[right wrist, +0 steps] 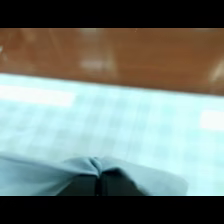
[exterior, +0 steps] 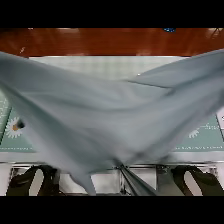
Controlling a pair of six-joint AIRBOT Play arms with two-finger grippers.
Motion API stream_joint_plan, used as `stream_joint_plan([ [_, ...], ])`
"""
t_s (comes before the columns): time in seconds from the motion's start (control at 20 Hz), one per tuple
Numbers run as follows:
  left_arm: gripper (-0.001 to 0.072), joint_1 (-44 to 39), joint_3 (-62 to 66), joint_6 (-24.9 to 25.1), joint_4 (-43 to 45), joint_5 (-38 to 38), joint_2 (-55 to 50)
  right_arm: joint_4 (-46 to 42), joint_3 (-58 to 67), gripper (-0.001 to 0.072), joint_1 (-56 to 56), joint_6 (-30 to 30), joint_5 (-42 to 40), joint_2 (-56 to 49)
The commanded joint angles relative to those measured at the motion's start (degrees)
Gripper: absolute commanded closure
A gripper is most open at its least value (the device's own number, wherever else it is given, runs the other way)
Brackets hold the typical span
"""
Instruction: Fold the shirts.
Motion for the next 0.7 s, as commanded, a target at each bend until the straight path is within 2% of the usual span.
stream_joint_plan([
  [0.0, 0.0693, -3.3, -18.3, 5.0, -4.4, 10.2, -6.3, 5.4, -16.0, 0.0686, 0.0, -4.0, -10.0, -6.3],
  [0.1, 0.0693, -7.1, -23.2, 8.5, -4.9, 20.3, -15.6, 7.3, -18.3, 0.0686, 0.0, -4.7, -16.0, -15.8],
  [0.25, 0.0693, -11.9, -19.7, 9.9, -5.2, 27.9, -34.2, 16.2, -17.7, 0.0686, 0.4, -7.4, -24.7, -30.4],
  [0.4, 0.0693, -14.4, -11.7, 9.8, -6.5, 28.0, -50.3, 27.9, -13.3, 0.0686, 0.4, -11.4, -25.5, -43.2],
  [0.55, 0.0693, -14.5, -4.0, 9.8, -14.1, 24.1, -60.0, 32.2, -9.9, 0.0685, 0.4, -9.7, -25.8, -50.3],
  [0.6, 0.0692, -14.5, -2.0, 9.8, -15.4, 23.4, -61.5, 32.8, -9.2, 0.0648, 0.4, -8.6, -26.4, -51.5],
  [0.65, 0.0637, -14.5, -0.2, 9.6, -15.6, 22.9, -62.1, 32.8, -8.6, 0.0484, 0.4, -7.7, -26.9, -52.1],
])
